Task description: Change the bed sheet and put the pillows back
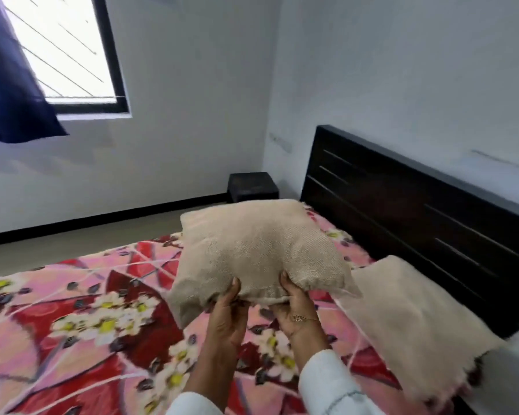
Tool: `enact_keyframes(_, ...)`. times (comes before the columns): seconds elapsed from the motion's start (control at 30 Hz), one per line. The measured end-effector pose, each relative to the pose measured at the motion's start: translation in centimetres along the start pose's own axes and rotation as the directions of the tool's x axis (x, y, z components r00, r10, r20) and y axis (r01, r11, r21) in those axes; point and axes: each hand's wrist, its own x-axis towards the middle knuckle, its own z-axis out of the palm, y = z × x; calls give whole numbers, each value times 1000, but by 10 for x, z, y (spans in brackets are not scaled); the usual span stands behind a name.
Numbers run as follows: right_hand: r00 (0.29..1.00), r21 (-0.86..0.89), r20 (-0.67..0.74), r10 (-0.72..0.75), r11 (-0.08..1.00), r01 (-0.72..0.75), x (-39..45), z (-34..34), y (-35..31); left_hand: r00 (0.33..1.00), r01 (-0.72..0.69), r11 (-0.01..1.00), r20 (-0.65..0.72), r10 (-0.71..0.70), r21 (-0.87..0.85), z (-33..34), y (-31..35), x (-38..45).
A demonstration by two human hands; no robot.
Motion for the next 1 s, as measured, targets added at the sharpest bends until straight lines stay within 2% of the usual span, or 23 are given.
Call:
enact_keyframes(0.1,999,-24,-41,-1,1000,0,36,-36,-57,999,32,998,-18,-30,62,36,-54,40)
enact_keyframes(0.17,999,-38,-51,4,999,-6,54,-58,-92,996,37,997,-79,-32,65,52,-90,64)
enact_keyframes(0.27,994,-44,-108,27,999,-32,96,-92,-142,995,80,997,-60,-81,-14,82,-136,105)
enact_keyframes(0.43,984,-33,-35,177,983,-178,171,-143,-215,991,49,998,-130,-45,31,136,-208,175)
enact_keyframes(0.57,977,-73,36,211,975,-208,247,-181,-274,979,39,997,-203,-24,71,165,-269,246)
enact_keyframes(0.7,965,-125,-49,259,957,-264,323,-234,-301,967,101,988,-243,-69,121,164,-323,307)
enact_keyframes(0.77,961,-124,-126,245,958,-260,354,-271,-299,929,213,964,-338,-149,161,152,-349,330)
enact_keyframes(0.87,900,-121,-349,260,940,-319,374,-333,-288,810,399,888,-541,-225,228,132,-390,344)
enact_keyframes(0.93,855,-92,-423,301,924,-371,376,-358,-284,749,438,865,-631,-202,244,122,-405,342)
enact_keyframes(1.0,840,-114,-449,306,912,-393,377,-361,-284,725,437,867,-664,-182,239,117,-410,338)
